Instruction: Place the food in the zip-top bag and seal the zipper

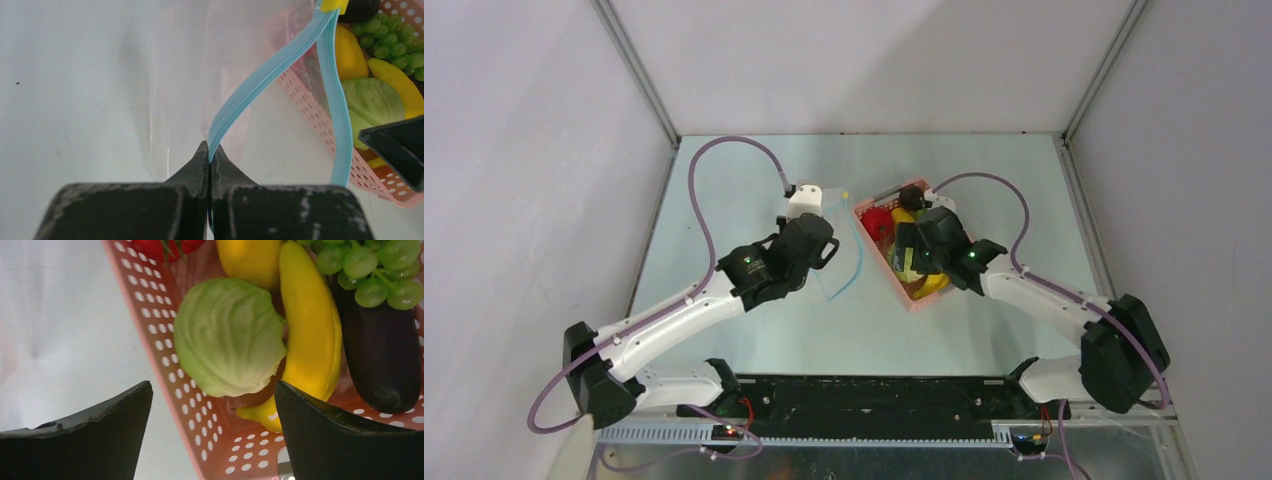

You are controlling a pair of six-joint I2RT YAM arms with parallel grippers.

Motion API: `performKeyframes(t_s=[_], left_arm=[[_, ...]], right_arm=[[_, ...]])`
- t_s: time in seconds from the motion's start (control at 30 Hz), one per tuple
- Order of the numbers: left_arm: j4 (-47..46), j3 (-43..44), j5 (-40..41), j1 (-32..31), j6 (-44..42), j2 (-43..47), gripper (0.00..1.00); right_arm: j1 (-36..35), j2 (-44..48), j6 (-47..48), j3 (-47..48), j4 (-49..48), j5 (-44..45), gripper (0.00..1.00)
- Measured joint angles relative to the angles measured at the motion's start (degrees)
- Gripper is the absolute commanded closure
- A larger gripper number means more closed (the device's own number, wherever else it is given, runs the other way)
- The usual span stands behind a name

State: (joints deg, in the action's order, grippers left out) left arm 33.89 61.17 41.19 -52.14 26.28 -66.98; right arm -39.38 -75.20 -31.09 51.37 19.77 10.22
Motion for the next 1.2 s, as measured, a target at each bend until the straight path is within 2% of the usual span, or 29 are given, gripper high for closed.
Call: performKeyframes(t_s=[0.23,0.37,0.53,0.63,0.8,1.0,1.2], left_arm=[[-1.9,-0.7,-3.7,0.3,0.3,-0.1,1.00],[-2.8,-1.3,-5.1,0.4,0.5,-0.1,1.00],[-3.0,-2.1,-6.4,0.4,0.7,-0.1,1.00],[-3.0,-2.1,-7.0,0.4,0.7,-0.1,1.00],[-3.1,-2.1,-7.0,0.4,0.7,-0.1,1.00],[-3.2,-2.1,-7.0,0.4,0.9,-0.1,1.00],[-3.1,-2.1,-7.1,0.5,1.8,-0.2,1.00]], right_arm=[[-1.4,-9.2,-1.4,1.4,-0.3,4.9,0.11],[-2.1,-12.7,-3.1,2.6,-0.8,8.1,0.24],[-3.2,-13.4,-4.8,3.2,-1.2,10.0,0.46],[-3.9,-13.0,-4.8,3.2,-1.0,11.3,0.54],[-5.8,-7.8,-4.1,3.2,0.5,13.8,0.57],[-8.1,5.6,-2.7,3.2,1.4,16.3,0.61],[-9.4,17.2,0.2,0.4,-4.0,10.2,0.64]])
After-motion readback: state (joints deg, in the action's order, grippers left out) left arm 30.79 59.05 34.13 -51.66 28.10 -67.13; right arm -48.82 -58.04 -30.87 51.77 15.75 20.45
